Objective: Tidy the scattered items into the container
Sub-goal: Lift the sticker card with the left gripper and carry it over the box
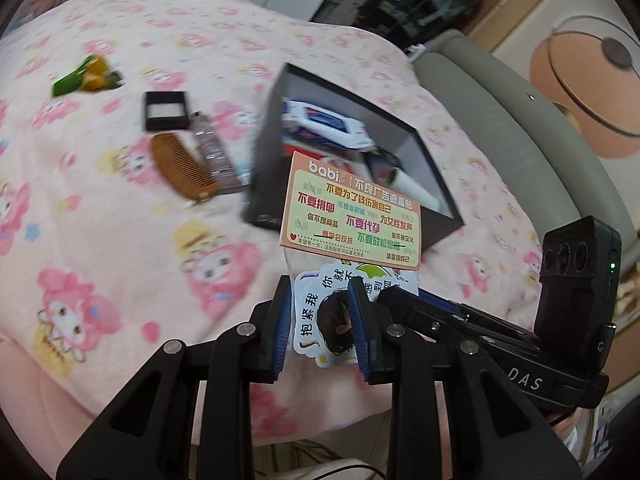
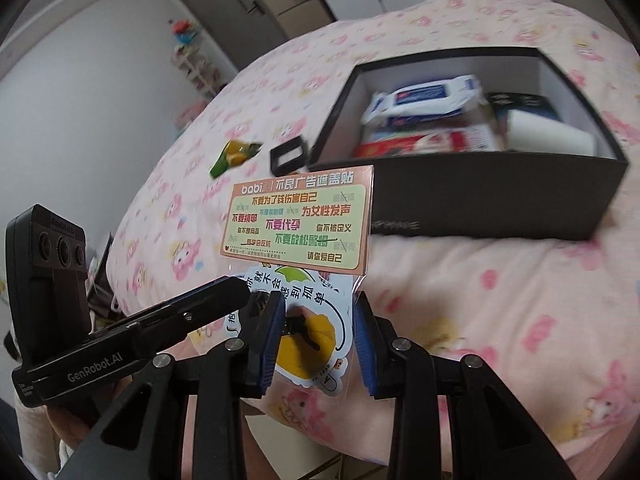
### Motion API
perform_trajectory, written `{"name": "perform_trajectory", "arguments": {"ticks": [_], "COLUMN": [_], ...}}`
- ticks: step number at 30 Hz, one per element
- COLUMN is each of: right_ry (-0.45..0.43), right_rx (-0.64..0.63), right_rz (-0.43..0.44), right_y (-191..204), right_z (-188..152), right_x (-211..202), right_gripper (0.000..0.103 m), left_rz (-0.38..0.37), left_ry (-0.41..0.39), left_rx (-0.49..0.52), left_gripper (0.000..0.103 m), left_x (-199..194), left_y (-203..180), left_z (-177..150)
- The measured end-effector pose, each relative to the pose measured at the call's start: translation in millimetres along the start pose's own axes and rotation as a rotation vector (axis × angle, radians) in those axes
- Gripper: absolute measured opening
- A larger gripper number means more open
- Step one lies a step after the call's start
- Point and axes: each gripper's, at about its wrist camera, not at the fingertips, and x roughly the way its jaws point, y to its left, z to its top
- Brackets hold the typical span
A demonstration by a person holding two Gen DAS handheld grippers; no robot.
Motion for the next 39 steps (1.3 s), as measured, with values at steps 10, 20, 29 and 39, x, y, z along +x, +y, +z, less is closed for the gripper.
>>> {"name": "perform_trajectory", "arguments": {"ticks": [10, 20, 29, 39], "right_ry": [-0.083, -0.139, -0.14, 0.013], "right_rx": [0.041, -0.023, -0.041, 0.019], "right_rz": [-0.053, -0.107, -0.151, -0.134], "right_y": [-36.3, -51.2, -70.5, -106.8], "right_z": [18.7, 78.9, 129.9, 132.3], "right_x": [-31.6, -34.4, 6.3, 65.0], "right_gripper": [0.03, 0.03, 0.03, 0.03], "left_rz": [-0.024, 0.024, 0.117, 0.212], "left_ry": [0.012, -0.025, 0.03, 0.19], "left_rx": [0.109, 0.182, 0.18, 0.169], "left_gripper": [0.027, 0.027, 0.025, 0.025], "left_x": [27.3, 58.5, 113.2, 162.2], "left_y": [-55.1, -80.2, -69.2, -48.7], "left_z": [29.1, 83.7, 124.2, 124.7]}}
